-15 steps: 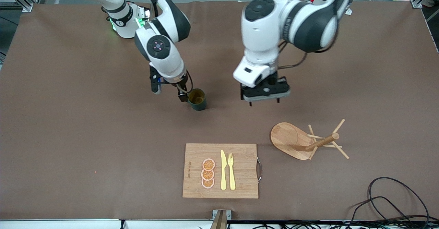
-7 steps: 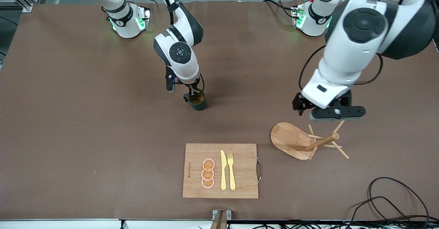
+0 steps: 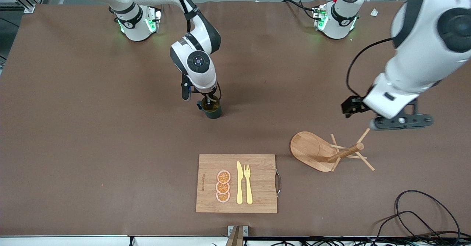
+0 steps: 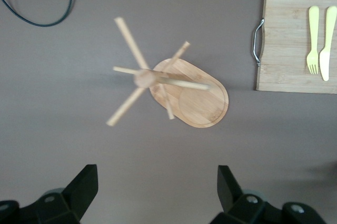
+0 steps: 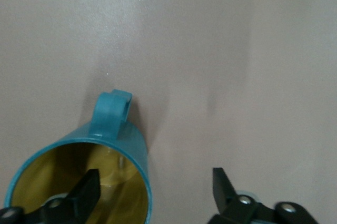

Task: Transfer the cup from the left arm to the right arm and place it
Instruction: 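Grasp the mug rim with the right gripper while the left gripper withdraws, then carry the mug with the right gripper away from the stand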

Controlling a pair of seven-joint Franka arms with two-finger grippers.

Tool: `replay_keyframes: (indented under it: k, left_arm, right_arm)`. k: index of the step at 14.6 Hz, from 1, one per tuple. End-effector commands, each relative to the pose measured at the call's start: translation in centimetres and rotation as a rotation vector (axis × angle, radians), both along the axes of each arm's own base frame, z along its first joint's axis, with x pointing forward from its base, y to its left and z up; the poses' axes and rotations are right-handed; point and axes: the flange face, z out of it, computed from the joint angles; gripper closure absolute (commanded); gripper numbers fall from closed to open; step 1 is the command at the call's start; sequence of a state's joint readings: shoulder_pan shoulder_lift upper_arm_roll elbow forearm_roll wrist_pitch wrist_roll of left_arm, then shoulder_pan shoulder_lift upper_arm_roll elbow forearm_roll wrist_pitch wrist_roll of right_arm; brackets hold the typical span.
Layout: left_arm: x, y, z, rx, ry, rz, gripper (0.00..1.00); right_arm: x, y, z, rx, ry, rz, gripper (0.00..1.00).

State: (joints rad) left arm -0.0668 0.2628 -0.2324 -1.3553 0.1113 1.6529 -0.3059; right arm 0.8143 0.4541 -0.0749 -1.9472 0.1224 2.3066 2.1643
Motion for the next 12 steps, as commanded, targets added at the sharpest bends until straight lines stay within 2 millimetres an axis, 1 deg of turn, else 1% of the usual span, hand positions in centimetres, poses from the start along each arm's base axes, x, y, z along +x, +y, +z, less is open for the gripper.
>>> replay_keyframes:
  k: [1, 2, 4, 5, 7, 8, 9, 11, 12]
  left_arm:
    - [-1.8, 3.0, 3.3, -0.001, 0.003, -0.031, 0.00]
    - [-2.1, 4.3, 4.1, -0.008, -0.004, -0.044, 0.00]
    - [-3.1, 6.6, 5.0, -0.036, 0.006, -0.065, 0.00]
    - [-3.9, 7.6, 5.5, -0.032, 0.002, -0.059, 0.00]
    - [-5.6, 9.0, 5.8, -0.025, 0.009, -0.073, 0.00]
    - [-6.2, 9.7, 5.9, -0.023, 0.011, -0.092, 0.00]
    - [-6.6, 11.0, 6.2, -0.028, 0.009, -0.110, 0.00]
    - [-6.9, 12.9, 6.7, -0.042, 0.003, -0.122, 0.00]
    - [-7.1, 13.2, 6.9, -0.042, 0.003, -0.114, 0.00]
  right_arm:
    - [0.3, 0.1, 0.4, 0.008, -0.007, -0.020, 0.96]
    - [0.3, 0.0, 0.3, 0.007, -0.006, -0.020, 1.00]
    - [0.5, -0.2, 0.4, 0.006, -0.003, -0.015, 1.00]
    - [0.6, -0.4, 0.8, 0.014, -0.006, 0.033, 1.00]
    - [0.8, -0.6, 1.3, 0.031, -0.002, 0.188, 1.00]
    - [1.2, -1.2, 2.3, 0.041, 0.000, 0.249, 1.00]
    - [2.0, -2.2, 3.4, 0.054, 0.003, 0.320, 1.00]
    - [2.6, -4.1, 5.2, 0.071, 0.039, 0.493, 1.00]
    - [3.0, -5.1, 5.9, 0.085, 0.050, 0.600, 1.00]
